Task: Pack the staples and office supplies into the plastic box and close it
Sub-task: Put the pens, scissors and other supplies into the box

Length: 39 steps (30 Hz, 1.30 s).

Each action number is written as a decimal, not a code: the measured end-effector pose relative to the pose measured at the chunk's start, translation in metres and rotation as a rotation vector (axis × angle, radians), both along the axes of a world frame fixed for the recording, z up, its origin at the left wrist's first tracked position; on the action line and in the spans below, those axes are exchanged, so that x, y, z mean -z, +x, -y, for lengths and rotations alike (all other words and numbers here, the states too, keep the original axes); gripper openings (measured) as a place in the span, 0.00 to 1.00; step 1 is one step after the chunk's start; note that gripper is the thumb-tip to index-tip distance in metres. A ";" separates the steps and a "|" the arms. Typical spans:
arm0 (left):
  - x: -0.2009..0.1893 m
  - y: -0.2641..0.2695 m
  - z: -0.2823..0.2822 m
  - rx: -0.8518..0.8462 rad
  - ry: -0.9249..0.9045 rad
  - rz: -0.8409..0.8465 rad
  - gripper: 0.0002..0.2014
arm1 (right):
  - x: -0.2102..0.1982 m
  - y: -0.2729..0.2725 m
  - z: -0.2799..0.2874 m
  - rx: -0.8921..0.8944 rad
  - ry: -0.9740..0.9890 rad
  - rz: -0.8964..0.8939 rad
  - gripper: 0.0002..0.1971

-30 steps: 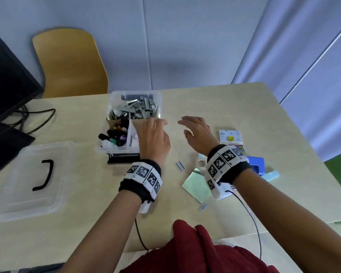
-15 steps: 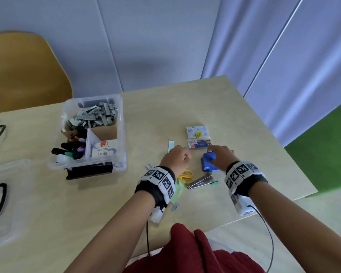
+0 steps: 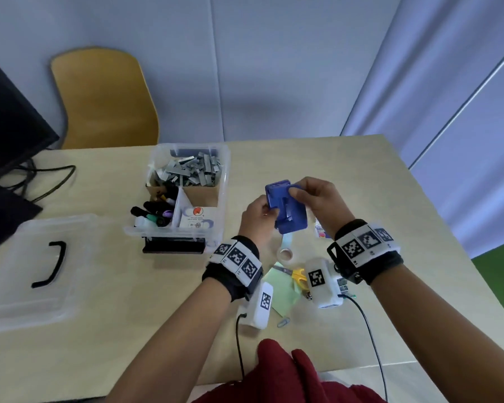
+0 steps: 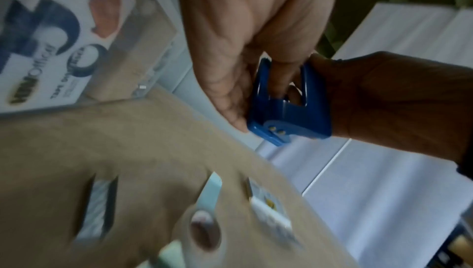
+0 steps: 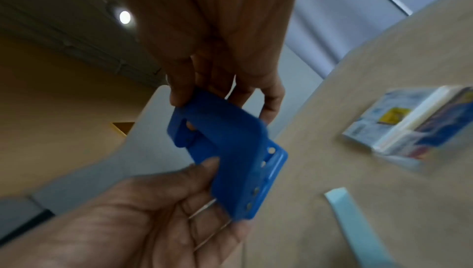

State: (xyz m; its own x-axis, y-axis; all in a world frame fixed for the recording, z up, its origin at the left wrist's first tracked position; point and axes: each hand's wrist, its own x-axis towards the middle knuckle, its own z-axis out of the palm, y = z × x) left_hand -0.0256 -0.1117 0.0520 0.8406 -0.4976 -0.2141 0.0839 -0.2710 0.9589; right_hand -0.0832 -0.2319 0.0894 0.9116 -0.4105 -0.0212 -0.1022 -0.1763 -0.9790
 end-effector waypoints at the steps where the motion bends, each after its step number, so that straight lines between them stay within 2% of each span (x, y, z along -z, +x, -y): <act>1: -0.008 0.006 -0.006 -0.011 0.008 0.054 0.11 | -0.007 0.006 -0.003 -0.020 0.005 0.024 0.09; 3: -0.023 0.019 -0.020 -0.020 0.036 0.155 0.14 | -0.021 0.019 -0.008 -0.071 0.001 0.039 0.09; 5: -0.035 0.035 -0.035 -0.014 0.076 0.260 0.14 | -0.035 0.035 -0.014 -0.151 -0.057 -0.009 0.18; 7: -0.046 0.049 -0.050 -0.021 0.099 0.314 0.17 | -0.048 0.052 -0.023 -0.249 -0.170 -0.053 0.24; 12: -0.056 0.074 -0.087 -0.105 0.167 0.333 0.16 | -0.061 0.088 -0.059 -0.388 -0.555 -0.084 0.24; 16: -0.050 0.080 -0.106 -0.254 0.226 0.339 0.19 | -0.051 0.103 -0.083 -0.353 -0.670 -0.041 0.23; 21: -0.046 0.082 -0.121 -0.282 0.224 0.327 0.20 | -0.034 0.109 -0.096 -0.334 -0.718 -0.046 0.25; 26: -0.040 0.079 -0.122 -0.234 0.284 0.288 0.18 | -0.029 0.114 -0.099 -0.302 -0.737 -0.029 0.21; 30: -0.035 0.071 -0.117 -0.178 0.413 0.314 0.12 | -0.015 0.113 -0.103 -0.351 -0.815 -0.084 0.19; 33: -0.035 0.068 -0.115 -0.150 0.466 0.339 0.17 | 0.000 0.108 -0.105 -0.365 -0.887 -0.119 0.19; 35: -0.037 0.068 -0.115 -0.127 0.489 0.352 0.22 | 0.008 0.104 -0.106 -0.325 -1.012 -0.123 0.21; 39: -0.040 0.069 -0.115 -0.083 0.507 0.358 0.23 | 0.014 0.098 -0.110 -0.250 -1.166 -0.077 0.20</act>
